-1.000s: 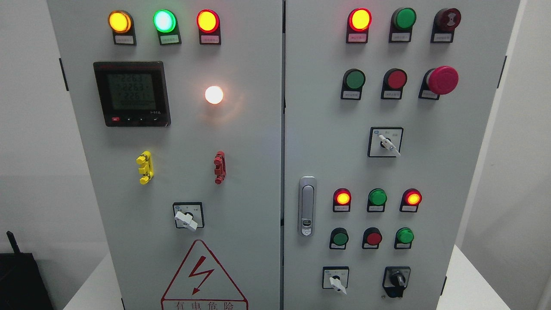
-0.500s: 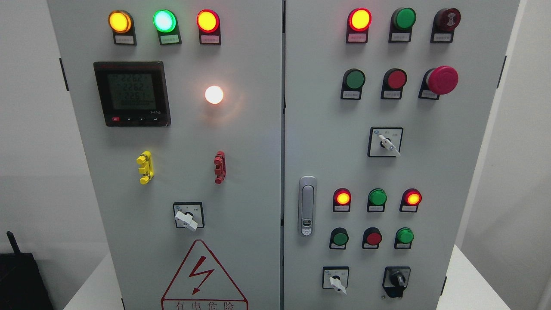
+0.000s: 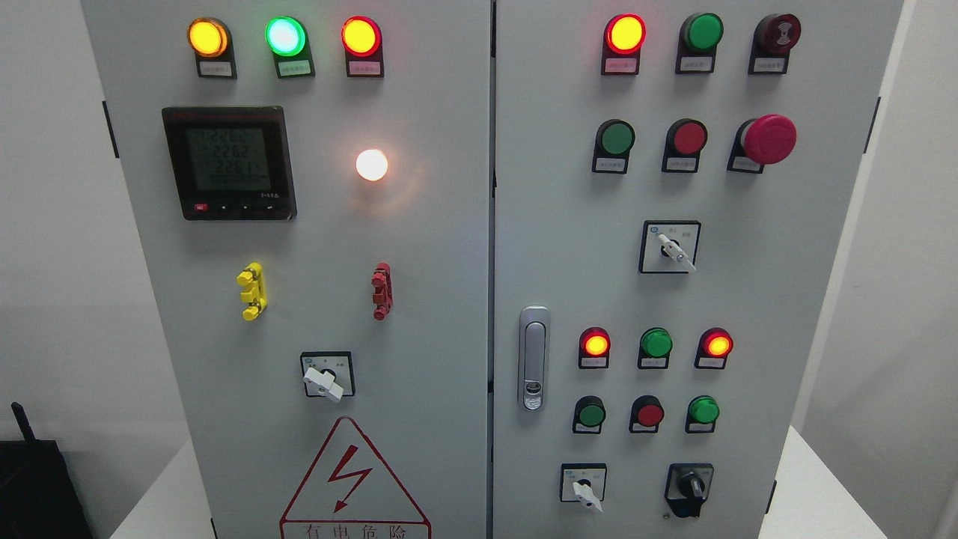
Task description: Trip black knob to open circuit
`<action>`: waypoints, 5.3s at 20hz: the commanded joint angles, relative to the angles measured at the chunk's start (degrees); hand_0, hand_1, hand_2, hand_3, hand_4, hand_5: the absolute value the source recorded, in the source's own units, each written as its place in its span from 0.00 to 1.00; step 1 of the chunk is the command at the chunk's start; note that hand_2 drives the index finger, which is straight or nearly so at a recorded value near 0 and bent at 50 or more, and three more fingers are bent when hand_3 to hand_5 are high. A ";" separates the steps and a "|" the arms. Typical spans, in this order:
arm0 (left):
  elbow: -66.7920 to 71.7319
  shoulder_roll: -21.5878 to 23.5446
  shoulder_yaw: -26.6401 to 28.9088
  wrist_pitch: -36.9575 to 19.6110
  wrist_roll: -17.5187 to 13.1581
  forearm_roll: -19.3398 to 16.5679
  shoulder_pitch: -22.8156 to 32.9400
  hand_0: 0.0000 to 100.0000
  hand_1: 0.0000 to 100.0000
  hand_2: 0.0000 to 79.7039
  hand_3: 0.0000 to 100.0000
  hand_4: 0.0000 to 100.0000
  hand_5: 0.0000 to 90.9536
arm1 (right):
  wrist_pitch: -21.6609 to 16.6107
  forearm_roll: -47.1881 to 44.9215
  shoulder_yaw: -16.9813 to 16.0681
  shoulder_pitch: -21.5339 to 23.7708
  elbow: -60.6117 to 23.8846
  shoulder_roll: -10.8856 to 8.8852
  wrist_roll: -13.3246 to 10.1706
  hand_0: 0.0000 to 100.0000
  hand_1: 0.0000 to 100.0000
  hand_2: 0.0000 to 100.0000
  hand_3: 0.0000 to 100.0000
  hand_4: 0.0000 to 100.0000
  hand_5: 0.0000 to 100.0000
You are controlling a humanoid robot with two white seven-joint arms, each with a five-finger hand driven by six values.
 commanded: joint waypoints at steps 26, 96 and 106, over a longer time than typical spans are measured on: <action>0.06 -0.03 0.05 0.07 0.02 0.14 -0.03 0.12 0.39 0.00 0.00 0.00 0.00 | 7.40 -0.09 -1.63 -10.62 -6.20 0.43 -0.04 0.91 0.95 0.00 1.00 1.00 0.93; 0.06 -0.03 0.05 0.07 0.02 0.14 -0.03 0.12 0.39 0.00 0.00 0.00 0.00 | 8.55 0.88 5.23 -11.24 -8.67 2.18 -0.22 0.95 0.98 0.00 1.00 1.00 0.92; 0.06 -0.03 0.05 -0.02 0.02 0.14 -0.11 0.12 0.39 0.00 0.00 0.00 0.00 | 9.43 0.88 5.49 -11.24 -8.67 2.98 -0.22 0.95 0.98 0.00 1.00 1.00 0.92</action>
